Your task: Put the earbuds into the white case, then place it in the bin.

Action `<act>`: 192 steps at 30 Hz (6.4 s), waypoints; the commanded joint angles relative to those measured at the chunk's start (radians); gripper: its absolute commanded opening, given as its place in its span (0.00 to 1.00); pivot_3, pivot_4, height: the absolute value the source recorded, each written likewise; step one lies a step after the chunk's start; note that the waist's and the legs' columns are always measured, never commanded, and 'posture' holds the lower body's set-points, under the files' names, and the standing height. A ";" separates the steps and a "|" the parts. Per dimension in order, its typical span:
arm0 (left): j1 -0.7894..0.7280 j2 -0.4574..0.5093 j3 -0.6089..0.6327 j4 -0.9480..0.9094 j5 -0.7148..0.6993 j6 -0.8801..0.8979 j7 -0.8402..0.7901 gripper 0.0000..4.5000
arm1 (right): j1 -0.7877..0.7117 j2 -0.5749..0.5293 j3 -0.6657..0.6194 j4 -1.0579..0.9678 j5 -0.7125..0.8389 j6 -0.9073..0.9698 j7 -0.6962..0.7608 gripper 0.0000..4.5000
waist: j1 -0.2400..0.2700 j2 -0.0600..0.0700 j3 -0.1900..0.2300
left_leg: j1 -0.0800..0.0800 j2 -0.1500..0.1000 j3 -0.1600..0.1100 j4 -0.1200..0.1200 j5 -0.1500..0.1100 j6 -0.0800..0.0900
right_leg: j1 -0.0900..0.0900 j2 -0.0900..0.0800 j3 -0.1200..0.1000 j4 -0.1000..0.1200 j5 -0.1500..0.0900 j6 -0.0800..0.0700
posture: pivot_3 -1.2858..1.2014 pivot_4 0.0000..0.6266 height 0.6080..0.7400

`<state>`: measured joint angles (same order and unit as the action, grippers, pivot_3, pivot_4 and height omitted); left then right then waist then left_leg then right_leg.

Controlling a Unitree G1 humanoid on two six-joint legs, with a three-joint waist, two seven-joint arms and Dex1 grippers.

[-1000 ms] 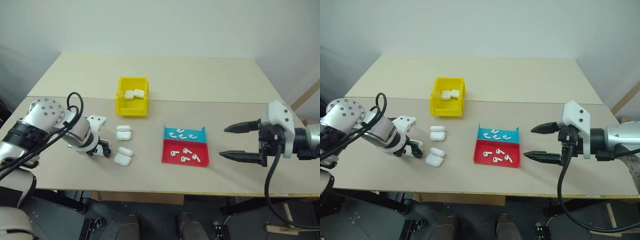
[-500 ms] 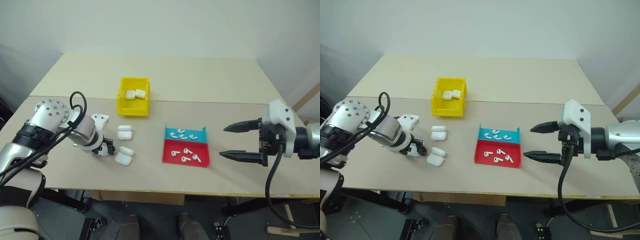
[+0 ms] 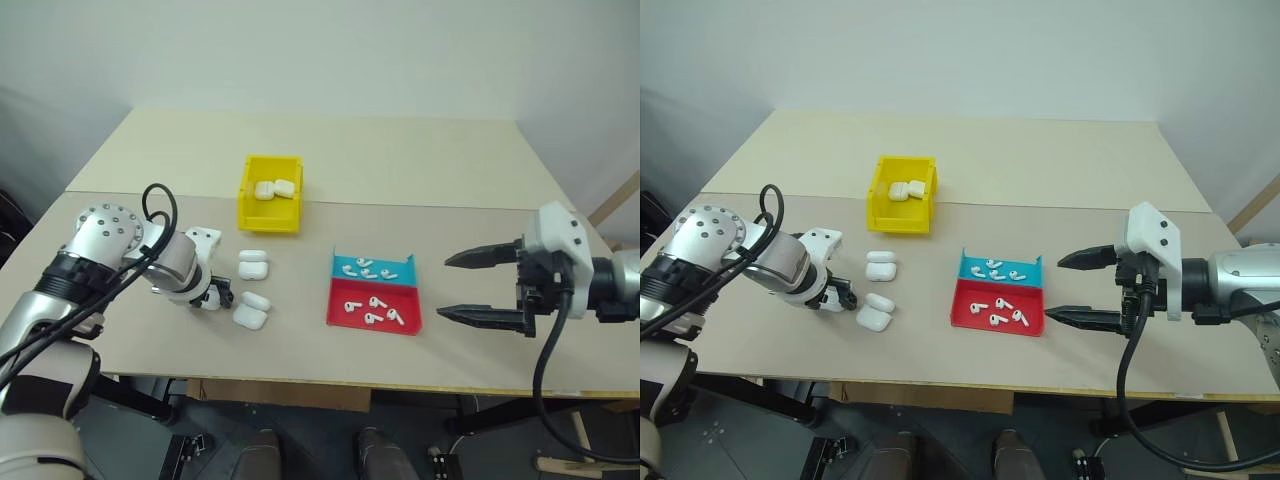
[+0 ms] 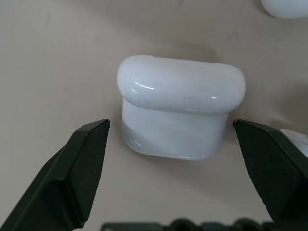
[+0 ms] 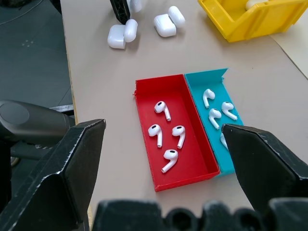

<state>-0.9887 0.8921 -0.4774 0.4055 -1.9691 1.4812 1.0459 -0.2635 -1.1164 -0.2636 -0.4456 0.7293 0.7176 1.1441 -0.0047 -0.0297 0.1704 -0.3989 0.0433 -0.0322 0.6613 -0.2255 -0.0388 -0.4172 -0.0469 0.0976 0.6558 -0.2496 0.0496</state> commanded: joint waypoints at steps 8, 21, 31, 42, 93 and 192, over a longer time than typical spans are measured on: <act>-0.014 -0.018 0.063 0.005 0.099 0.013 -0.032 0.65 | 0.013 0.008 -0.050 -0.039 0.015 -0.018 -0.016 1.00 | -0.007 0.000 0.000 | -0.002 0.000 0.000 -0.001 0.000 0.000 | -0.002 0.000 0.000 -0.001 0.000 0.000 | 0.52 0.24 1.00; 0.093 0.062 0.261 -0.382 0.366 -0.035 -0.322 0.62 | 0.038 0.045 -0.042 -0.055 -0.012 -0.062 -0.042 1.00 | -0.011 -0.001 0.001 | -0.006 0.000 0.000 -0.001 0.000 -0.001 | -0.006 0.000 0.000 -0.002 0.000 0.000 | 0.52 0.24 1.00; 0.357 0.076 0.633 -0.679 0.820 -0.603 -1.082 0.62 | 0.031 0.129 -0.007 -0.062 -0.058 -0.133 -0.093 1.00 | -0.009 -0.001 0.001 | -0.004 0.001 0.000 -0.002 0.001 -0.002 | -0.004 0.000 0.000 -0.003 0.000 0.000 | 0.52 0.24 1.00; 0.403 -0.049 0.655 -0.476 0.912 -0.943 -2.262 0.62 | -0.030 0.180 0.062 -0.057 -0.097 -0.197 -0.104 1.00 | -0.013 -0.001 0.001 | -0.006 0.002 0.001 -0.002 0.001 -0.001 | -0.003 0.001 -0.001 -0.007 0.001 0.000 | 0.52 0.24 1.00; 0.722 -0.203 0.649 -0.809 1.069 -1.008 -2.327 0.62 | -0.736 0.300 1.013 0.151 -0.435 0.622 -0.359 0.57 | -0.039 -0.001 0.001 | -0.006 0.005 0.000 -0.001 -0.001 0.003 | -0.005 0.003 -0.001 -0.007 0.002 -0.001 | 0.52 0.24 1.00; 0.273 -0.283 0.541 -0.459 1.142 -0.890 -2.407 0.62 | -0.371 0.606 0.399 -0.155 -0.290 -0.181 -0.415 0.58 | -0.040 -0.001 0.001 | -0.007 0.005 -0.001 -0.001 -0.001 0.003 | -0.004 0.004 -0.002 -0.007 0.002 0.000 | 0.52 0.24 1.00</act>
<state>-0.6855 0.6119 0.0237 -0.0281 -0.8064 0.6124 -1.3573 -0.6398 -0.5017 0.1258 -0.5867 0.4361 0.5438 0.7155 -0.0451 -0.0311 0.1713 -0.4058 0.0479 -0.0329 0.6599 -0.2269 -0.0358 -0.4218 -0.0431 0.0956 0.6490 -0.2475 0.0493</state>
